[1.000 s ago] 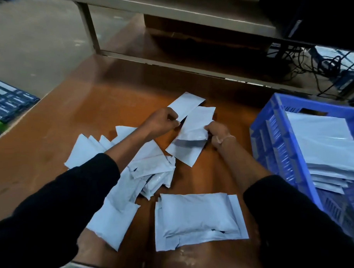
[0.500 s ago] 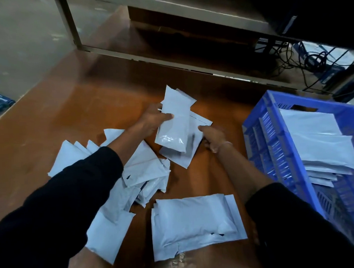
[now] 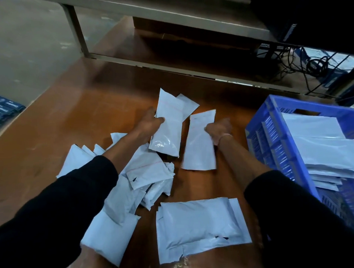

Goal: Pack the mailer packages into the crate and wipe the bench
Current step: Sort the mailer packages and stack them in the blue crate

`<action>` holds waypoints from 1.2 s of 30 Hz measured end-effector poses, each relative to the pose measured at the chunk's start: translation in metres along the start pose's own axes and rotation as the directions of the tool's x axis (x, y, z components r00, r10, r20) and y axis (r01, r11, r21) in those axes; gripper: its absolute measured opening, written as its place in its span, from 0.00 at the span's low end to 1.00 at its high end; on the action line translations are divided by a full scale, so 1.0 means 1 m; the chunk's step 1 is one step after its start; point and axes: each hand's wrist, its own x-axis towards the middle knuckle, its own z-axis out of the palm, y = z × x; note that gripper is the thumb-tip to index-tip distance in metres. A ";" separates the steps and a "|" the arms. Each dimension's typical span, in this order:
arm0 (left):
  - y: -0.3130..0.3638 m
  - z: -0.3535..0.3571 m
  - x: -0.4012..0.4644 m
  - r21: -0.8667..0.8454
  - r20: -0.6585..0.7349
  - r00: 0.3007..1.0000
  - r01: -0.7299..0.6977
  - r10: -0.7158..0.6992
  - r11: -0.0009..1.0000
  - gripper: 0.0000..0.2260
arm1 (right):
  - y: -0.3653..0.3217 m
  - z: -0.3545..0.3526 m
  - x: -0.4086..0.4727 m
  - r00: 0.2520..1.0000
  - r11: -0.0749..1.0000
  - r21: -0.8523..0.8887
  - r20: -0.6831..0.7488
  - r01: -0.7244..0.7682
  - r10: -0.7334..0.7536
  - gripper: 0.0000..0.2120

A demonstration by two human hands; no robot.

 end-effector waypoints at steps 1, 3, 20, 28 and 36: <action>0.002 0.002 0.000 -0.014 -0.001 1.000 -0.003 0.003 1.000 0.19 | -0.021 -0.021 -0.021 0.999 0.999 -0.036 0.029 0.030 -0.029 0.36; 0.006 0.006 -0.001 -0.046 -0.005 1.000 -0.009 0.009 0.999 0.19 | -0.055 -0.059 -0.055 0.998 0.990 -0.130 0.039 0.063 -0.058 0.17; 0.065 0.061 -0.066 -0.217 0.252 0.954 -0.108 0.163 0.970 0.23 | -0.077 -0.131 -0.115 0.938 0.969 0.247 0.336 -0.003 -0.083 0.07; 0.112 0.072 -0.099 0.311 0.331 0.873 -0.460 0.359 0.832 0.32 | -0.057 -0.179 -0.124 0.936 0.943 0.052 0.120 0.328 -0.332 0.32; 0.167 0.114 -0.135 0.644 0.479 0.788 -0.615 0.387 0.454 0.35 | -0.045 -0.267 -0.128 0.628 0.646 0.031 0.203 0.763 -0.751 0.40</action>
